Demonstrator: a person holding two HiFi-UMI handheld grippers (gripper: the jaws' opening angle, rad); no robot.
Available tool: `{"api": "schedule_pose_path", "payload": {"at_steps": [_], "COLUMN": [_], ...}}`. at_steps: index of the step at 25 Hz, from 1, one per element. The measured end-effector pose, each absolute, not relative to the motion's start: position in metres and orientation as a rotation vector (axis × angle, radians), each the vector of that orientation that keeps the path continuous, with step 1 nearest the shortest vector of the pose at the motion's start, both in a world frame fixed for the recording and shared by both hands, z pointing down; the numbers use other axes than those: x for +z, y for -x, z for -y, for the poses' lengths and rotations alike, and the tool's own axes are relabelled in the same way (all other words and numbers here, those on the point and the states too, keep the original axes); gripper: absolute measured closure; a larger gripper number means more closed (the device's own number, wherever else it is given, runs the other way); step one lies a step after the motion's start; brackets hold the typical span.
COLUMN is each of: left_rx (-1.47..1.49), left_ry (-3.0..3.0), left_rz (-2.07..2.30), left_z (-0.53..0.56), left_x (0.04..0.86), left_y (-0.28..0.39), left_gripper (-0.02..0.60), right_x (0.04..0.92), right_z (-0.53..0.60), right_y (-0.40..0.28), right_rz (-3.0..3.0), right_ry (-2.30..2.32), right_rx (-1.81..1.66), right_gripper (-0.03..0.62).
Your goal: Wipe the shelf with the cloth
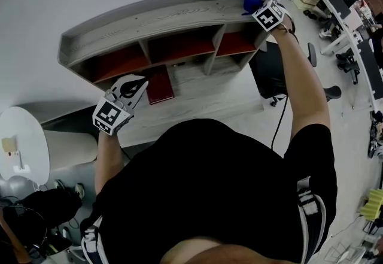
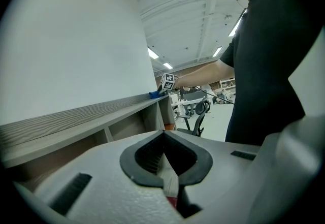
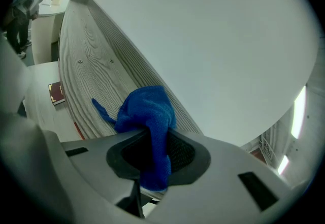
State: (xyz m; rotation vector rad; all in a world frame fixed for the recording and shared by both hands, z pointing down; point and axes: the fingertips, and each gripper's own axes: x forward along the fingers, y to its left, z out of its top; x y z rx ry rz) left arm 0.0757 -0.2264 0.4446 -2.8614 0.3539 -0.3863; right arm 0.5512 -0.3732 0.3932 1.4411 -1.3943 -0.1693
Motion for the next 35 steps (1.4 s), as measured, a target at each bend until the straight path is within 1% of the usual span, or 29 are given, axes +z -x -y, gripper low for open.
{"api": "schedule_pose_path", "payload": {"at_steps": [10, 18, 28, 35], "left_rx": [-0.393, -0.411, -0.415, -0.433], "left_ry": [2.859, 2.861, 2.860, 2.857], "left_rz": [-0.401, -0.440, -0.499, -0.572], "left_z": [0.223, 0.219, 0.209, 0.204], "left_x": [0.443, 0.446, 0.445, 0.448], "left_y": [-0.052, -0.032, -0.001, 0.039], "left_gripper": [0.568, 0.568, 0.568, 0.568], "right_x": [0.396, 0.397, 0.397, 0.399], "right_z": [0.378, 0.393, 0.403, 0.414], "right_y": [-0.519, -0.477, -0.416, -0.359], "right_rz": [1.403, 1.435, 1.473, 1.511], "right_ry": [-1.380, -1.333, -1.265, -1.222], "right_rx": [-0.187, -0.223, -0.287, -0.323], "right_gripper": [0.517, 0.517, 0.517, 0.517]}}
